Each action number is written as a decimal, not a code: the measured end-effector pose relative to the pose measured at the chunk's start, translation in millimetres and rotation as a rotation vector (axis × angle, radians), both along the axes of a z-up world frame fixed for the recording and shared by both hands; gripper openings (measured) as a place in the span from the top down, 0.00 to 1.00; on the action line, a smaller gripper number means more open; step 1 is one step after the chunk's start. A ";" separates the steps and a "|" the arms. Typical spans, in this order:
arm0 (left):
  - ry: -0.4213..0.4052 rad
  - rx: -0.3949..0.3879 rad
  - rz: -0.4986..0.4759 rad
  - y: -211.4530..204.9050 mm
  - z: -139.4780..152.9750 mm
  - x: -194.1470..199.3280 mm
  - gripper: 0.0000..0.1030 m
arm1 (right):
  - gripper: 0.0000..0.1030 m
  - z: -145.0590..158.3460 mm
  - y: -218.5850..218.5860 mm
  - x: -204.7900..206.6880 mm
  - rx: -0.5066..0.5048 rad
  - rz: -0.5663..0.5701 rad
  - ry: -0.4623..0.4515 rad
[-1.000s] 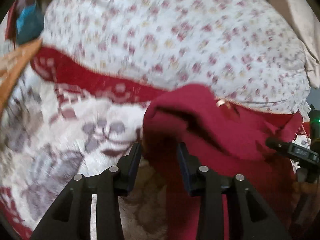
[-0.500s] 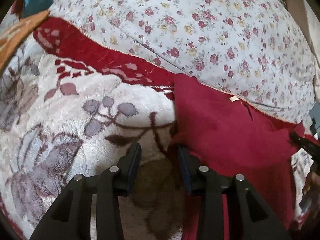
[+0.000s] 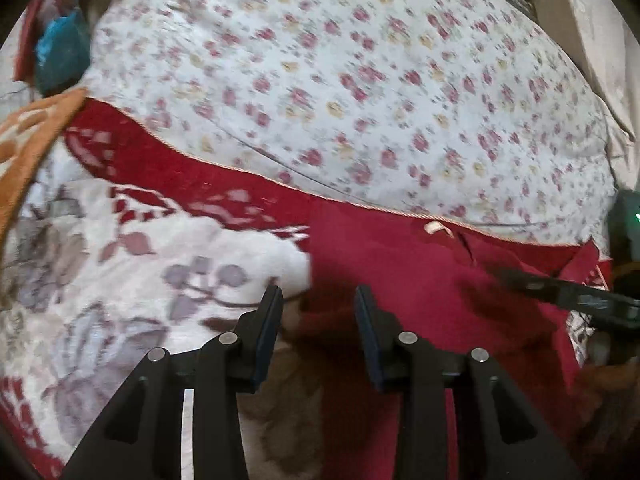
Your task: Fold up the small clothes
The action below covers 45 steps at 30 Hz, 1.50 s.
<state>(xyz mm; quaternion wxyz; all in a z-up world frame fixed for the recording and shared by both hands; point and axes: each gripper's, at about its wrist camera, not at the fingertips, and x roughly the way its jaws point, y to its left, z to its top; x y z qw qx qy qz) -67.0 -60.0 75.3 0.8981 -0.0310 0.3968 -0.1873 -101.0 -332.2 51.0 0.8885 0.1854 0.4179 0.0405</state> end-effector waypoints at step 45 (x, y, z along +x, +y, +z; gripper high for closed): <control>0.090 0.123 -0.092 -62.2 -20.9 1.1 0.75 | 0.40 -43.1 -32.3 -43.3 -0.309 -0.128 0.117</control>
